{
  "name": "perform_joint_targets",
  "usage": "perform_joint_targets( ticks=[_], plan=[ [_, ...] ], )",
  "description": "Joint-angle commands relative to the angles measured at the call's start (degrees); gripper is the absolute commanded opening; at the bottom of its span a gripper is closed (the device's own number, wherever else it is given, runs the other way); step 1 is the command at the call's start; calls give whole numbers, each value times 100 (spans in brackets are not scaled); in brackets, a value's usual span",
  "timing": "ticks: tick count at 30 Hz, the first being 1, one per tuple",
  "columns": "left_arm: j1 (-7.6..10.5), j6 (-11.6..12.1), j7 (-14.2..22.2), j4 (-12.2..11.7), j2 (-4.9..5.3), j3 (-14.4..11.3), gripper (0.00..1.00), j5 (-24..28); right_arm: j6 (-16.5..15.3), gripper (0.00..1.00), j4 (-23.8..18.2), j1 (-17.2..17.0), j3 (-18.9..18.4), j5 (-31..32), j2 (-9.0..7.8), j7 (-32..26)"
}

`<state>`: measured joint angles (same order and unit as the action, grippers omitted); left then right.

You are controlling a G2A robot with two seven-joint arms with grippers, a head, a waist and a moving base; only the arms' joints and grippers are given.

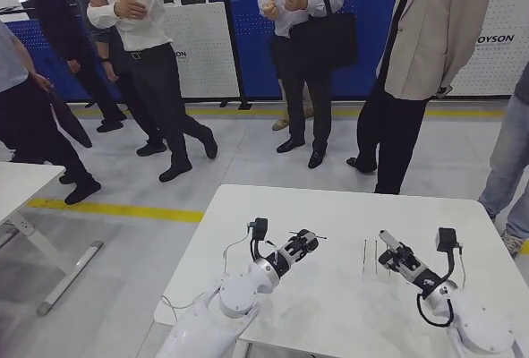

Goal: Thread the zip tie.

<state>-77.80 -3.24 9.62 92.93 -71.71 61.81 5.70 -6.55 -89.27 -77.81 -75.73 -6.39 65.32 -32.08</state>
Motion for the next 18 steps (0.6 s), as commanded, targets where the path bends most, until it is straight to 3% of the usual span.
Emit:
perform_joint_targets(
  ticks=[1, 12, 14, 18],
  plan=[
    [1, 3, -5, -2, -1, -2, 0, -5, 57, 100, -44, 17, -60, -37, -4, 36],
    [1, 3, -5, -2, -1, -2, 0, -5, 59, 100, -48, 19, -67, -7, -6, 57],
    [1, 3, -5, -2, -1, -2, 0, -5, 166, 100, -132, 73, -106, 289, -29, 12],
    [1, 3, -5, -2, -1, -2, 0, -5, 622, 100, -263, 360, -294, 743, -121, -742]
  ],
)
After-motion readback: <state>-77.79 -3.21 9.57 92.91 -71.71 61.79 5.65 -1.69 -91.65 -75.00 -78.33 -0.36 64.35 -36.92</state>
